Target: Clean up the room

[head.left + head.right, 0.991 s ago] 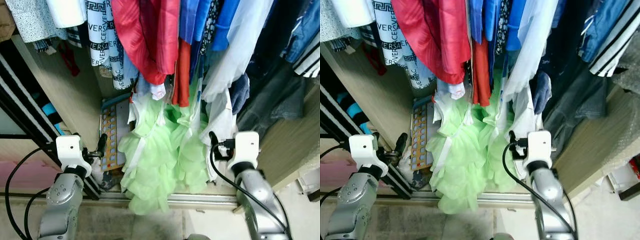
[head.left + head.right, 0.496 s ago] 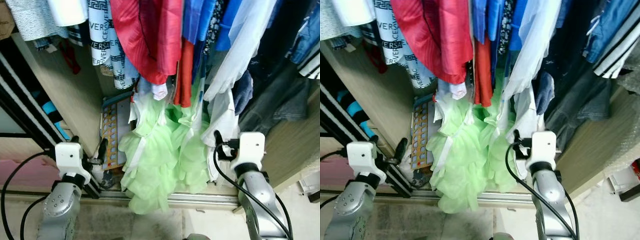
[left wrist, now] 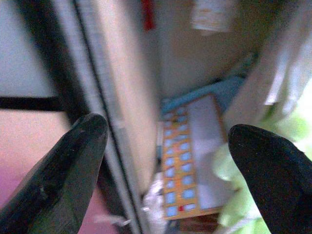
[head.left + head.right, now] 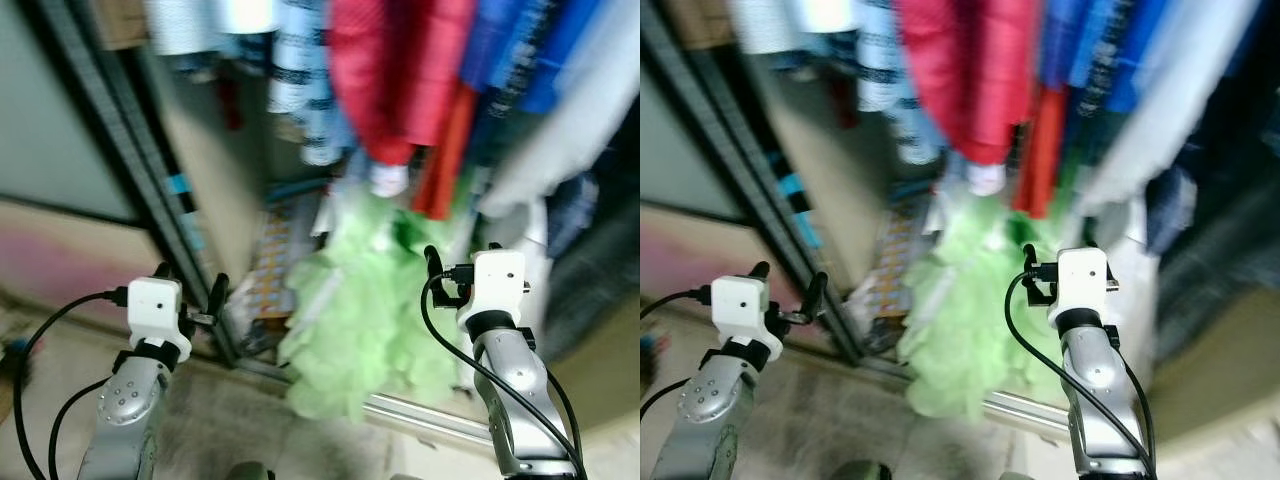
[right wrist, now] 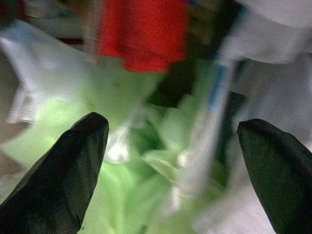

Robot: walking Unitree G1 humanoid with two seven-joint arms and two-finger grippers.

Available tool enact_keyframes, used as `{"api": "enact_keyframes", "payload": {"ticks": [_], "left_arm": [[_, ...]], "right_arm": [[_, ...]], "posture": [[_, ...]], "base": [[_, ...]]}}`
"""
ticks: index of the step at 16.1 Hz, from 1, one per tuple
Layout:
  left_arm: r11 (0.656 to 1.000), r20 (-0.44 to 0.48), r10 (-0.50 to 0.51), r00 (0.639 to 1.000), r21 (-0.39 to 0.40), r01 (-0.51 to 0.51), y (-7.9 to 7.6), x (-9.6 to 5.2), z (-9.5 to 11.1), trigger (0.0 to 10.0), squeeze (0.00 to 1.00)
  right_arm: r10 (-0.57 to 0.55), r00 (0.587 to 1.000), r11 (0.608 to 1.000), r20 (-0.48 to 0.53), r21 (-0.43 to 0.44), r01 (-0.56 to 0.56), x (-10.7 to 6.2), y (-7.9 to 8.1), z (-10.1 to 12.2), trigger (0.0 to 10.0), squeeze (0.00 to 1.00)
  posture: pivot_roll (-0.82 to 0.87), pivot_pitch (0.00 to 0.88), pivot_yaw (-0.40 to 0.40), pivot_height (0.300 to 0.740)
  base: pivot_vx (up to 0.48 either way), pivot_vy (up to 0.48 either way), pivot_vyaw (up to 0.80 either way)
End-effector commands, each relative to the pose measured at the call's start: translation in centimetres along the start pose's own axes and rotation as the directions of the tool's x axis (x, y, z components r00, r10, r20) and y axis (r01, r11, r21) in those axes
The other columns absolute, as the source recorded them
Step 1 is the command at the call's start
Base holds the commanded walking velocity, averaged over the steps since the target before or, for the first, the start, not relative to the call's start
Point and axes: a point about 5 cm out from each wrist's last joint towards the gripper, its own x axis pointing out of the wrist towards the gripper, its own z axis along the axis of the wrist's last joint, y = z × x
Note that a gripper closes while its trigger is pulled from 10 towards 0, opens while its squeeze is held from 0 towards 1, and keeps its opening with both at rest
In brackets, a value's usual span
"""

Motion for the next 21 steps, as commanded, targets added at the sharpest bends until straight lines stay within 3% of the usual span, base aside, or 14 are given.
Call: {"api": "enact_keyframes", "payload": {"ticks": [1, 8, 12, 21], "left_arm": [[1.0, -0.021, 0.03, 0.999, 0.002, -0.03, 0.5, -0.1, -0.4, 10.0, 0.0], [0.997, -0.06, 0.067, 0.996, -0.024, -0.069, 0.5, 0.0, -1.3, 10.0, 0.0], [0.997, -0.002, 0.08, 0.997, 0.016, -0.08, 0.5, 1.6, -0.1, 10.0, 0.0], [0.995, 0.004, 0.092, 0.996, 0.031, -0.092, 0.2, 1.9, -0.1, 10.0, 0.0]], "right_arm": [[0.017, 1.0, 1.0, -0.003, 0.013, -0.017, 0.3, 0.3, 0.1, 10.0, 0.0], [0.026, 1.0, 0.999, 0.002, 0.027, -0.026, 1.5, 0.9, 0.1, 10.0, 0.0], [0.048, 0.998, 0.998, 0.041, 0.032, -0.049, 2.8, 1.5, 1.0, 10.0, 0.0], [0.077, 0.996, 0.996, 0.054, 0.032, -0.078, 3.1, 2.1, 1.1, 10.0, 0.0]], "posture": [[-0.11, 0.0, 0.027, 0.74], [-0.1, 0.0, 0.034, 0.74], [-0.1, 0.0, 0.026, 0.74], [-0.1, 0.0, 0.022, 0.74]], "base": [[0.0, 0.0, 0.8], [0.0, 0.0, 0.8], [0.0, 0.0, 0.8], [0.0, 0.0, 0.8]]}}
